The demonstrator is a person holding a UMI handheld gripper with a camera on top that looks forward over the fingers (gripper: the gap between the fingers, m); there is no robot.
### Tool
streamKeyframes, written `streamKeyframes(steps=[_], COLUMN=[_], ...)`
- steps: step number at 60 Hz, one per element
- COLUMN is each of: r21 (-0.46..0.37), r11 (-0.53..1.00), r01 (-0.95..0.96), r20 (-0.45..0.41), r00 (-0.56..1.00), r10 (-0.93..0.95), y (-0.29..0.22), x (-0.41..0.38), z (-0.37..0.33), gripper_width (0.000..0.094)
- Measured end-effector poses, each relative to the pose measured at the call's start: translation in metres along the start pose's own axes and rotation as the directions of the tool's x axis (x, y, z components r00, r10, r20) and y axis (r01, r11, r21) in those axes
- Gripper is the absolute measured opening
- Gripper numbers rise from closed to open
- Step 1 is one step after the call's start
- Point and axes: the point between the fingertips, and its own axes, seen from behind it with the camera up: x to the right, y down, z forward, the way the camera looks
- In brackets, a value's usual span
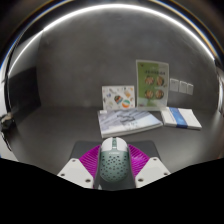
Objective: Arrange mouse
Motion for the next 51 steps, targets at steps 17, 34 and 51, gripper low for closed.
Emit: streamKeyframes(steps=[17,34,51], r21=[-0.127,-0.172,-0.146], r11=[0.991,0.984,0.981], r01=[-0.050,-0.056,-0.127], r20=[-0.082,0.010,0.140], r00=[0.996,0.998,0.979], r10=[0.040,0.058,0.148], y=[0.073,0.078,0.097], x=[0.004,0.002,0.058], z=[0.016,-0.014,-0.109], gripper_width=[0.0480,0.0853,0.0852])
